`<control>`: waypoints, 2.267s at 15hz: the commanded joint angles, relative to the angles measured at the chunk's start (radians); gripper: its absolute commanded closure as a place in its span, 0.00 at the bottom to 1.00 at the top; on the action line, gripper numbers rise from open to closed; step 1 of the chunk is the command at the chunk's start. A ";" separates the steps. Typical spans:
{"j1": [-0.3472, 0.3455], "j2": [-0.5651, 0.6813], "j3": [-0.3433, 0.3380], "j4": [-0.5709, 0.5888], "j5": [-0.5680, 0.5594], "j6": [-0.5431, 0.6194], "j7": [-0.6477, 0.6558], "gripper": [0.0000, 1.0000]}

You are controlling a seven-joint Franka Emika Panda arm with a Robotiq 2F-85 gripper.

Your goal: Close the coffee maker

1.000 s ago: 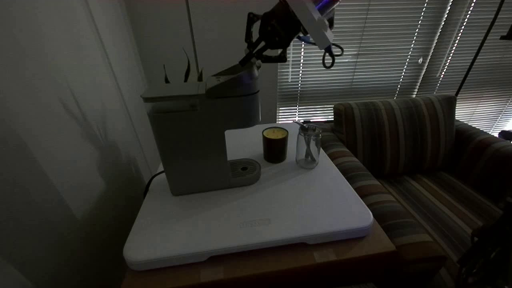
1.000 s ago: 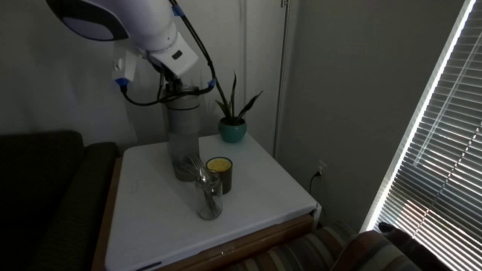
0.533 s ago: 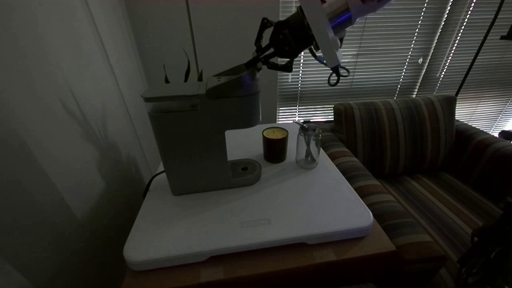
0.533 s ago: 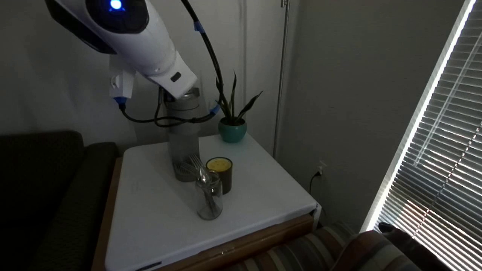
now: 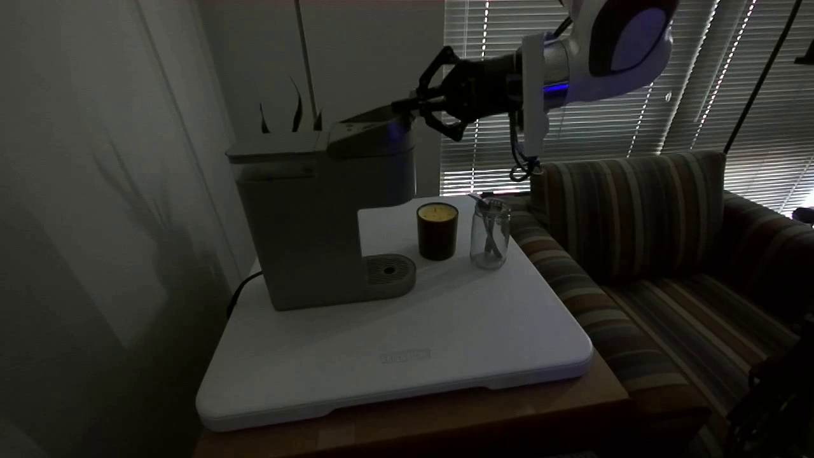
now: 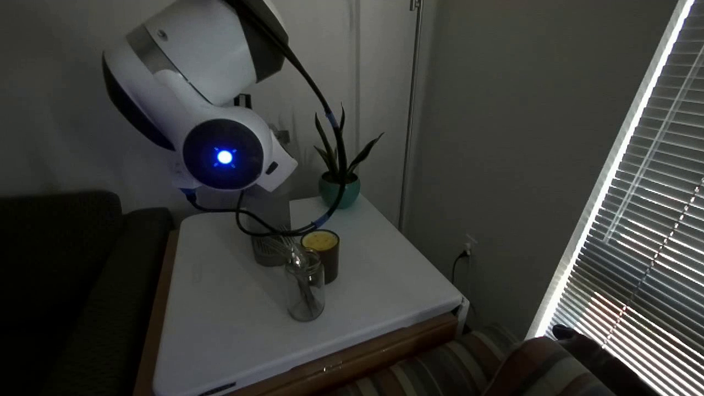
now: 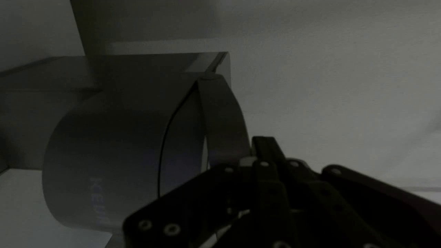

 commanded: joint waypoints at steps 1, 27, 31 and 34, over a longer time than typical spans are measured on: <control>0.083 0.034 -0.085 -0.013 -0.050 -0.014 0.040 1.00; 0.405 -0.125 -0.269 0.098 -1.084 0.358 0.746 1.00; 0.611 -0.138 -0.491 0.159 -1.460 0.294 0.969 1.00; 0.715 -0.138 -0.605 0.233 -1.743 0.232 1.111 1.00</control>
